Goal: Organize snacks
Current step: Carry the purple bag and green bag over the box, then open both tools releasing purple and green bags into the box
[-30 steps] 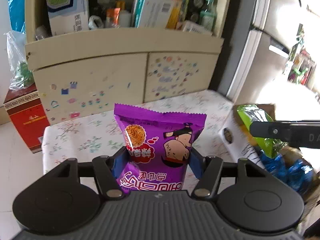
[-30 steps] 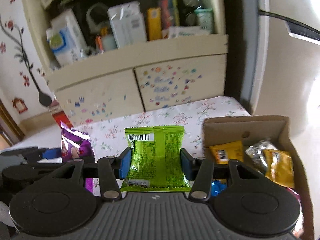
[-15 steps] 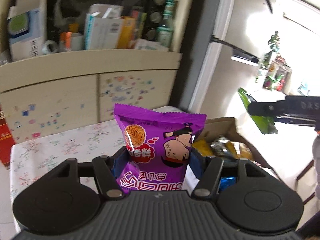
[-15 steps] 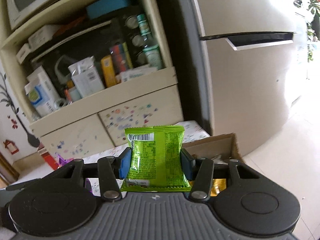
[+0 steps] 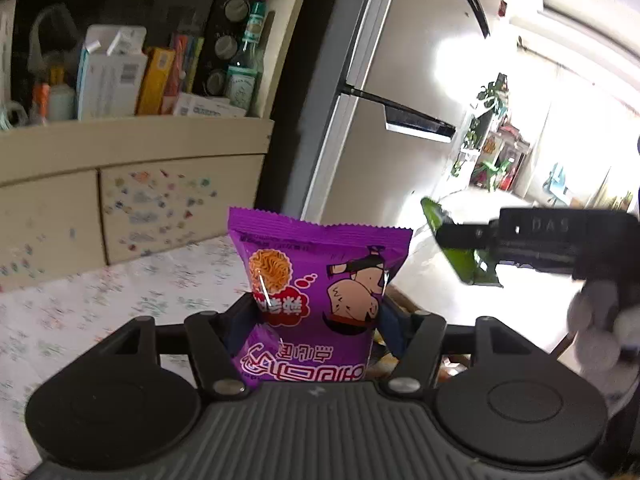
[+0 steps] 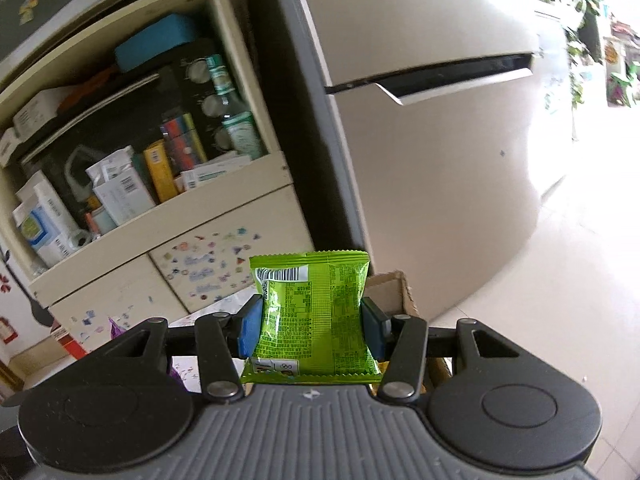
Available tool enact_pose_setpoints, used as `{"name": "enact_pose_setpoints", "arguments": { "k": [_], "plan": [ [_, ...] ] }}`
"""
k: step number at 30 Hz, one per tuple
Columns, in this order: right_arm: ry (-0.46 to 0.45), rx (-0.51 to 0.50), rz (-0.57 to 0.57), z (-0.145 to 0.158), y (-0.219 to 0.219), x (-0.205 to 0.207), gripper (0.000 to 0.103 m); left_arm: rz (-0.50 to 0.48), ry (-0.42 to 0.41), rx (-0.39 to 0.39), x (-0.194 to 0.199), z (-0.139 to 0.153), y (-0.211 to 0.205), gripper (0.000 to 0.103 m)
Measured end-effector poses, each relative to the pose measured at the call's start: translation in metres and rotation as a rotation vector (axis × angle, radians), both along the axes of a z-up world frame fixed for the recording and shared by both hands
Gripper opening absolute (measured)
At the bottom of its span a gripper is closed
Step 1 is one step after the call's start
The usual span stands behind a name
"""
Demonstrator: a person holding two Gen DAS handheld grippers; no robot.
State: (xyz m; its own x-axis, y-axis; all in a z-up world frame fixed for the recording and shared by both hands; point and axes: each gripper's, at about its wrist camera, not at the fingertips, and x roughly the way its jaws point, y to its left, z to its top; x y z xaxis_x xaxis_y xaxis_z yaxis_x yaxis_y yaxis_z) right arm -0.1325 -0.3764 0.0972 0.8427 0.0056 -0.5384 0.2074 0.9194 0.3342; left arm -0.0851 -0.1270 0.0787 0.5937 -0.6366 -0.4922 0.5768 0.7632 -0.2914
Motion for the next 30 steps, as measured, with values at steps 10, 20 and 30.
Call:
{"name": "enact_pose_setpoints", "arguments": {
  "k": [10, 20, 30],
  "plan": [
    [0.052, 0.041, -0.056, -0.010, -0.014, 0.001, 0.057, 0.010, 0.013, 0.011, 0.008, -0.010, -0.036, 0.063],
    [0.086, 0.094, -0.096, -0.017, -0.025, 0.005, 0.069, 0.066, 0.036, 0.074, 0.013, -0.019, -0.079, 0.077],
    [0.068, 0.091, -0.084, -0.010, -0.034, -0.008, 0.090, 0.153, 0.010, 0.164, -0.016, 0.013, -0.085, 0.101]
  ]
}}
